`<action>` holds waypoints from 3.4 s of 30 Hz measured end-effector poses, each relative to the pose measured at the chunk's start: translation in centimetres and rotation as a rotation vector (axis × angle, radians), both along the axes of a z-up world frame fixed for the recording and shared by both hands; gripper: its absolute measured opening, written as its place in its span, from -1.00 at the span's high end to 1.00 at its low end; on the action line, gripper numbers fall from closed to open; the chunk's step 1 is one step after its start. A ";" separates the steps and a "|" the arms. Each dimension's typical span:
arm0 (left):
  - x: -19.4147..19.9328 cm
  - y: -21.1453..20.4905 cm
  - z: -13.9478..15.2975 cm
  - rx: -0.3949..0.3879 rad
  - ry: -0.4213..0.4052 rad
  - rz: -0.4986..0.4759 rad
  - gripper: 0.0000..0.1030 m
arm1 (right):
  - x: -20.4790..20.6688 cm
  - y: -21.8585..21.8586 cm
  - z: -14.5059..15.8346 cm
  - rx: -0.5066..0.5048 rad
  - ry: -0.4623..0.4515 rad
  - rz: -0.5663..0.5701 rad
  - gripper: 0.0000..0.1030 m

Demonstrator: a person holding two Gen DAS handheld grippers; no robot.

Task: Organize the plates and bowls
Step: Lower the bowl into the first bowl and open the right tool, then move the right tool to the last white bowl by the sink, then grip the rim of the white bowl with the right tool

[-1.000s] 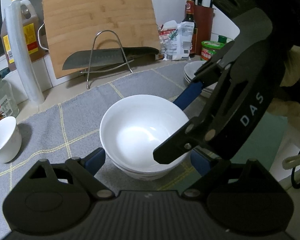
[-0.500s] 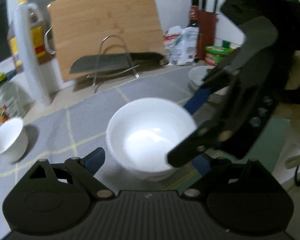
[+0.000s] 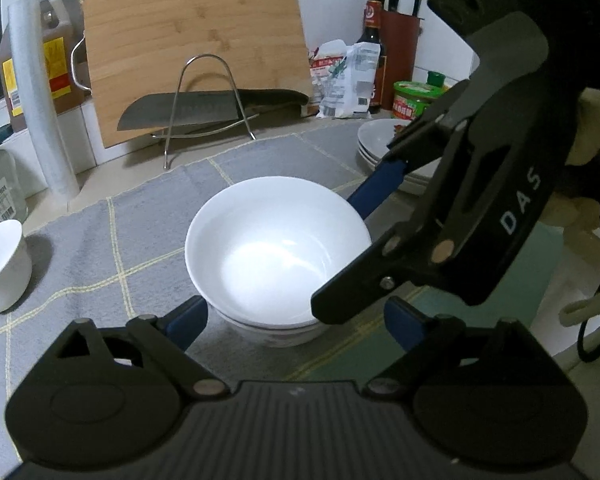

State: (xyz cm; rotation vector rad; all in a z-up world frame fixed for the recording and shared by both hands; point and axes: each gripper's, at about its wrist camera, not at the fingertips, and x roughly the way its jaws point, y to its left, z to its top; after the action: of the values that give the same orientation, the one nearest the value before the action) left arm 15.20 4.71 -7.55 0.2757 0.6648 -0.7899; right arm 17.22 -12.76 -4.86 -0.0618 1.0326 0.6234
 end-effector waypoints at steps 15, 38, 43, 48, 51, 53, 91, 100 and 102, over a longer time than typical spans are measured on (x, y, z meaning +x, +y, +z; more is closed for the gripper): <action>-0.2 1.0 0.1 0.007 -0.024 0.024 -0.84 | -0.3 -0.4 0.6 -0.032 -0.022 -0.015 -0.96; 6.2 13.9 0.3 -0.018 -0.147 0.433 -0.96 | 6.4 10.4 4.4 -0.200 -0.319 0.112 -1.00; 8.2 15.1 -0.6 -0.023 -0.140 0.450 -0.96 | 10.2 12.8 3.5 -0.203 -0.286 0.104 -1.00; 10.7 15.9 -1.9 -0.019 -0.116 0.473 -0.96 | 13.6 14.5 2.3 -0.173 -0.246 0.114 -1.00; 12.0 16.0 -2.7 0.000 -0.110 0.491 -0.96 | 15.7 15.2 1.6 -0.132 -0.213 0.115 -1.00; 12.7 16.0 -3.1 0.007 -0.109 0.496 -0.96 | 17.0 15.5 1.2 -0.095 -0.191 0.114 -1.00; 17.7 15.5 -4.2 -0.002 -0.147 0.460 -0.72 | 24.9 22.3 -3.3 0.080 -0.035 0.261 -0.94; 17.5 15.3 -4.0 0.014 -0.151 0.461 -0.72 | 24.7 22.0 -3.0 0.087 -0.033 0.258 -0.94; 17.4 15.2 -3.8 0.014 -0.154 0.462 -0.72 | 24.6 22.0 -2.8 0.092 -0.033 0.257 -0.95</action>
State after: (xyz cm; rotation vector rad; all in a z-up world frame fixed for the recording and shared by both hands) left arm 32.63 19.95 -11.39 0.1827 0.5595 -0.3190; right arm 41.80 9.20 -7.68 -0.1252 0.9702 0.8995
